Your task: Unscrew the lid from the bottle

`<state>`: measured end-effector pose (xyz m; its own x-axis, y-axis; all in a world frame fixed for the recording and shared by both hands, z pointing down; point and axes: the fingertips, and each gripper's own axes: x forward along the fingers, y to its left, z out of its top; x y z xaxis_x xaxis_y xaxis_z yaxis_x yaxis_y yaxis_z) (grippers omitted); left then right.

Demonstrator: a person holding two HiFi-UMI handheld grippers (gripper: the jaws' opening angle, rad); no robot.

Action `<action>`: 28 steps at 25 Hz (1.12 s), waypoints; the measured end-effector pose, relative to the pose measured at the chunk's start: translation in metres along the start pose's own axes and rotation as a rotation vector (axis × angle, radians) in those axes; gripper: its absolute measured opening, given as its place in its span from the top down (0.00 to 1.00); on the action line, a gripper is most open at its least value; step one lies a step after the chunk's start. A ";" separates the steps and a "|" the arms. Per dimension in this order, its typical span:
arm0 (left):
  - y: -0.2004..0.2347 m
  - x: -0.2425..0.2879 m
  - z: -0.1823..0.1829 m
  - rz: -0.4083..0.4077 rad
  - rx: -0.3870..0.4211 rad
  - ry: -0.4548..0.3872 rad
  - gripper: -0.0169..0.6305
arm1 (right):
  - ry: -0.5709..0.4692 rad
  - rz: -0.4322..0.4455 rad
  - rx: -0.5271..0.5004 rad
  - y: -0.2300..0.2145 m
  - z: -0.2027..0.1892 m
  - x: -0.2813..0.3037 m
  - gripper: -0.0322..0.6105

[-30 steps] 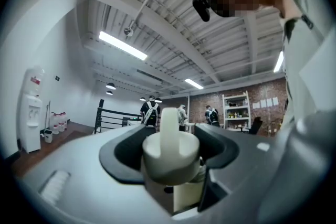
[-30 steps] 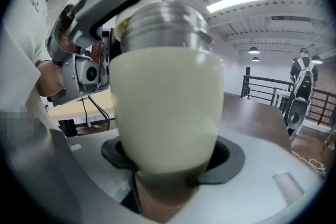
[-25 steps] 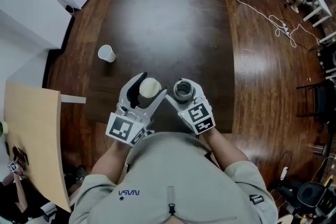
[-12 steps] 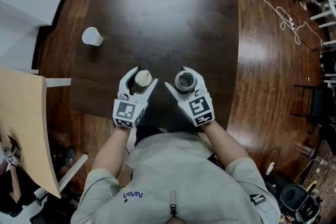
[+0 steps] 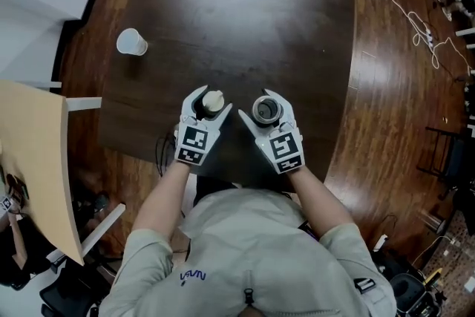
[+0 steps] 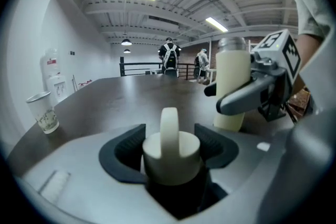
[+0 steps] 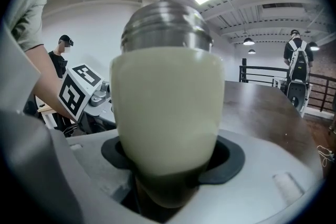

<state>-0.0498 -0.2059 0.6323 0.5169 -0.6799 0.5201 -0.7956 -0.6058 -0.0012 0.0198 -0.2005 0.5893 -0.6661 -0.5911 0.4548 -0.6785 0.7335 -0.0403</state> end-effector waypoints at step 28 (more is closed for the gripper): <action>-0.004 -0.066 0.024 0.035 -0.201 -0.130 0.59 | -0.011 -0.026 0.036 0.007 -0.024 -0.049 0.35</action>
<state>-0.0729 -0.1683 0.5774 0.5135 -0.7547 0.4082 -0.8541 -0.4951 0.1590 0.0553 -0.1585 0.5884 -0.6515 -0.6135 0.4462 -0.7061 0.7055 -0.0610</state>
